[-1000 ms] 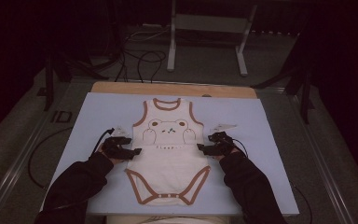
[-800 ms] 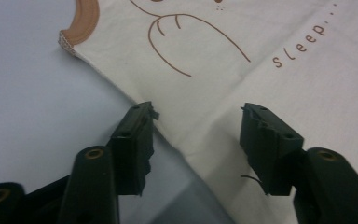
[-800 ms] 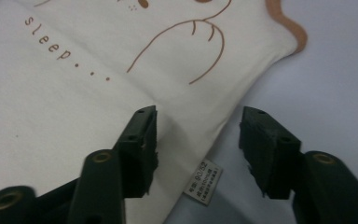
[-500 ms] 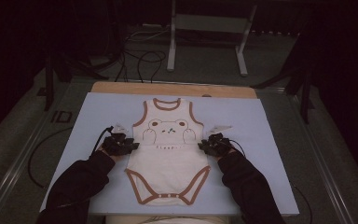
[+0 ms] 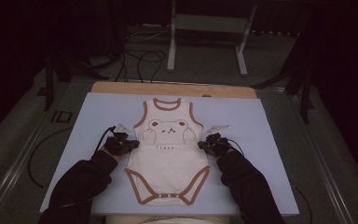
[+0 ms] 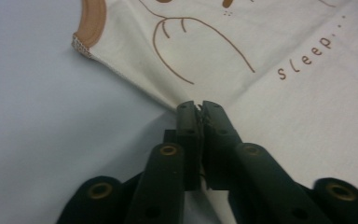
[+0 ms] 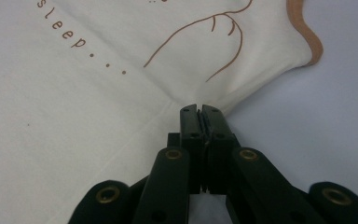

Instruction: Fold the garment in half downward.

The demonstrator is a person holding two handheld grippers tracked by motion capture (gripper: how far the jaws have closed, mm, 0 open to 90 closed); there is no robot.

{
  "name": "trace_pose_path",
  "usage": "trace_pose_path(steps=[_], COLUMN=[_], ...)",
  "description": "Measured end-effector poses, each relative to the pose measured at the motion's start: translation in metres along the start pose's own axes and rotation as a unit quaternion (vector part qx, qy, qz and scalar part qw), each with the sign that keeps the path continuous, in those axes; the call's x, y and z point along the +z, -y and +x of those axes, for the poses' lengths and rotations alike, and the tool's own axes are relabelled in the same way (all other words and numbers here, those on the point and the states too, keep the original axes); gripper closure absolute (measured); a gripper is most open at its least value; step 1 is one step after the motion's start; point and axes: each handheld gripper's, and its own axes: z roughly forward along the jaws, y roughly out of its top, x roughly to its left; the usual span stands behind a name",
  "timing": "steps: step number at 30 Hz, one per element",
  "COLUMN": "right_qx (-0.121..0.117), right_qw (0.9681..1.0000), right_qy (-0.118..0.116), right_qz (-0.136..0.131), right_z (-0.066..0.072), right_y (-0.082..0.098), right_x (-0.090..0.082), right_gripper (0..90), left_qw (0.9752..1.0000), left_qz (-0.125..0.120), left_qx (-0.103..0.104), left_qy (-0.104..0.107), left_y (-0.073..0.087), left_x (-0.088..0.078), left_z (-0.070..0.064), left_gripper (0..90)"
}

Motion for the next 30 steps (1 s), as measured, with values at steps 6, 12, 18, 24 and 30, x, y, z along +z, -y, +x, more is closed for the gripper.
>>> trace_pose_path(steps=[6, 12, 18, 24, 30], right_qx=[0.005, -0.004, -0.010, -0.013, -0.017], right_qw=[1.0000, 1.0000, 0.9998, 0.9997, 0.9996], right_qy=[-0.006, -0.003, 0.000, 0.000, 0.001], right_qz=[-0.001, -0.008, -0.016, -0.020, -0.023], right_z=[-0.002, 0.001, 0.003, 0.003, 0.004], right_y=[0.000, -0.004, -0.007, -0.008, -0.011], right_x=[-0.001, -0.007, -0.013, -0.017, -0.020], right_gripper=[89.0, 89.0, 89.1, 89.1, 89.1], left_qw=[1.0000, 0.9999, 0.9999, 0.9999, 0.9998], left_qz=[0.002, -0.004, -0.005, 0.000, -0.003], left_qx=[0.005, 0.010, 0.013, 0.012, 0.018], left_qy=[-0.004, -0.004, -0.001, -0.004, 0.000], left_y=[-0.002, -0.004, -0.006, -0.005, -0.007], left_x=[-0.002, -0.009, -0.013, -0.015, -0.021], left_z=[-0.002, -0.003, -0.003, -0.001, -0.002], left_gripper=[90.0, 90.0, 90.0, 90.0, 90.0])
